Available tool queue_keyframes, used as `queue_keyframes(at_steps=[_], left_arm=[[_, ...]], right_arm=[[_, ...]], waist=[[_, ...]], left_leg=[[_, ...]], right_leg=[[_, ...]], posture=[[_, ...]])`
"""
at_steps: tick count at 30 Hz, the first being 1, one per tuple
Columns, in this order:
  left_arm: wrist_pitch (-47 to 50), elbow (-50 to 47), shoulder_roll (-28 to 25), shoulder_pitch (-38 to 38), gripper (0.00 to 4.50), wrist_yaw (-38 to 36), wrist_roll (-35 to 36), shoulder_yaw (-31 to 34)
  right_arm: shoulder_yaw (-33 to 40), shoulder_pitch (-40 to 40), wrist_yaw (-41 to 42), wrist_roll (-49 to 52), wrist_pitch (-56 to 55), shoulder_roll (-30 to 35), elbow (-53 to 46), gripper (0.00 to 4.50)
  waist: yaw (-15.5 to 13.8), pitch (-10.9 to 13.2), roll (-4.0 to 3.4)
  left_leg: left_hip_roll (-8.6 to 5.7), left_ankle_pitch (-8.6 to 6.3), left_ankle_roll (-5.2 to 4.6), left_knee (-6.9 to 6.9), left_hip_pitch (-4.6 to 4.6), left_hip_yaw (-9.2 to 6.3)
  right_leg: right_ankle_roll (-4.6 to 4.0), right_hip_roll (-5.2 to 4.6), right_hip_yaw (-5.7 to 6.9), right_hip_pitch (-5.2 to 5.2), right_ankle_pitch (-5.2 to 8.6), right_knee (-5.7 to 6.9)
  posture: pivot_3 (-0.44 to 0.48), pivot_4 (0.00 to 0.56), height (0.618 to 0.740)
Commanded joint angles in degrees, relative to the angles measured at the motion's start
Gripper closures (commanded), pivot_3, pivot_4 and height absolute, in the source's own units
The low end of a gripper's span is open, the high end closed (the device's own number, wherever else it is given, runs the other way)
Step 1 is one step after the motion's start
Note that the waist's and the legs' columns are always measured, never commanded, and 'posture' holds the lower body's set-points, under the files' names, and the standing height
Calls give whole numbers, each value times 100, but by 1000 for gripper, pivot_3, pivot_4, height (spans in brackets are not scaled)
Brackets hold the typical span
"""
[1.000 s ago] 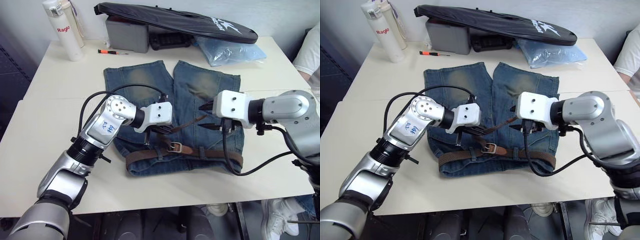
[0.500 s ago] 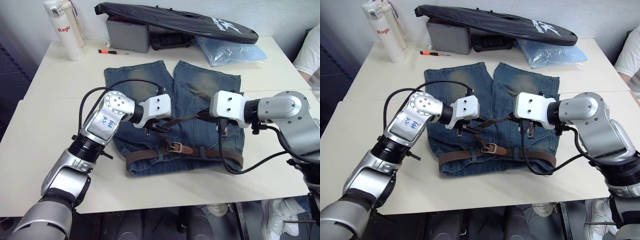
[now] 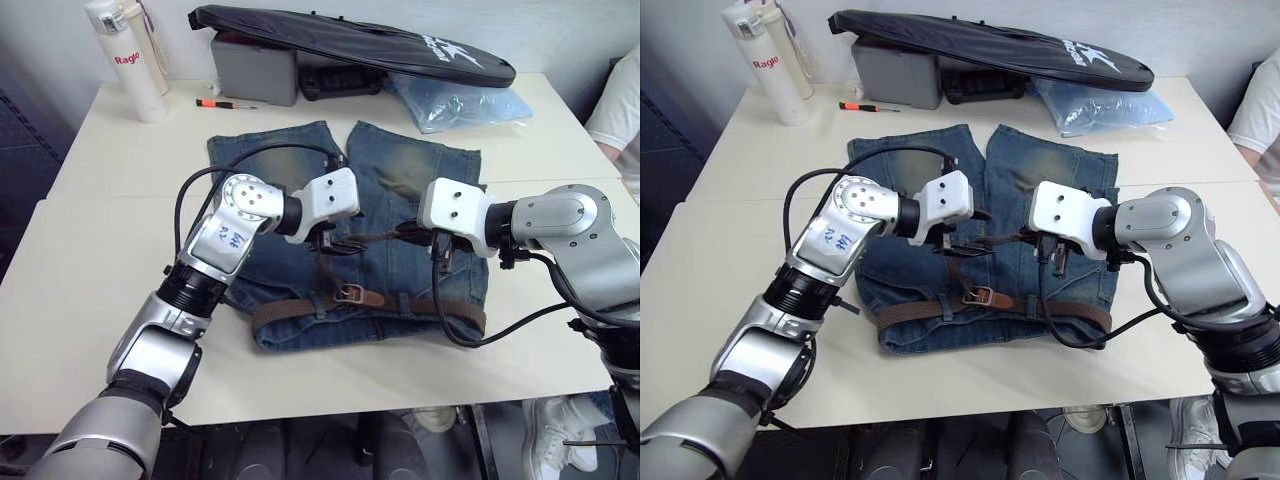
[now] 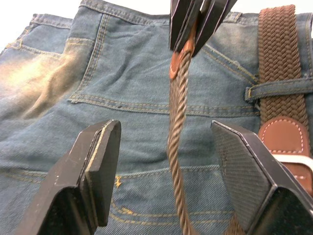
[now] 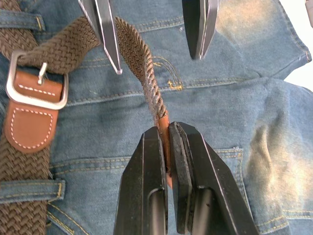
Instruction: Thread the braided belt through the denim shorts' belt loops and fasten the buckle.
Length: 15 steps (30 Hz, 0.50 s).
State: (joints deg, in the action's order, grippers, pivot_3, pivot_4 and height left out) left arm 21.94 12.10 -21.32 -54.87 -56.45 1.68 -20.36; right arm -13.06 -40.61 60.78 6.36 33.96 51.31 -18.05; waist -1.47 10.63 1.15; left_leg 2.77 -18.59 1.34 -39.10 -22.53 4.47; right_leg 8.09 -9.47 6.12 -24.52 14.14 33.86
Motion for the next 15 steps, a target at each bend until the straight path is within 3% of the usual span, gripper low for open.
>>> queue_keyframes(at_steps=[1,4,9,10,15], left_arm=[[-180,-20,91,-19,1221,40,-58,4],[-218,51,139,-16,2014,13,-26,18],[-243,132,176,-21,4235,-80,8,4],[-242,149,180,-27,4467,-101,12,5],[-222,236,212,-75,4467,-136,73,79]], right_arm=[[270,-79,-27,156,93,-14,-280,4500],[344,-115,-49,245,164,-9,-321,4500],[418,-134,-75,317,238,22,-368,4500],[440,-130,-77,323,257,27,-377,4500],[495,-126,-101,344,295,34,-415,4500]], waist=[[1,0,0],[7,0,0],[7,0,0],[8,0,0],[5,0,0]], left_leg=[[0,0,0,0,0,0],[0,0,0,0,0,0],[0,0,0,0,1,0],[0,0,0,0,1,0],[0,0,0,-1,0,0]], right_leg=[[0,0,0,0,0,0],[0,0,0,0,0,0],[0,0,0,-1,0,2],[0,0,0,-1,0,1],[0,0,0,0,0,2]], posture=[[0,150,740],[0,150,740],[0,150,740],[0,150,740],[0,150,740]])
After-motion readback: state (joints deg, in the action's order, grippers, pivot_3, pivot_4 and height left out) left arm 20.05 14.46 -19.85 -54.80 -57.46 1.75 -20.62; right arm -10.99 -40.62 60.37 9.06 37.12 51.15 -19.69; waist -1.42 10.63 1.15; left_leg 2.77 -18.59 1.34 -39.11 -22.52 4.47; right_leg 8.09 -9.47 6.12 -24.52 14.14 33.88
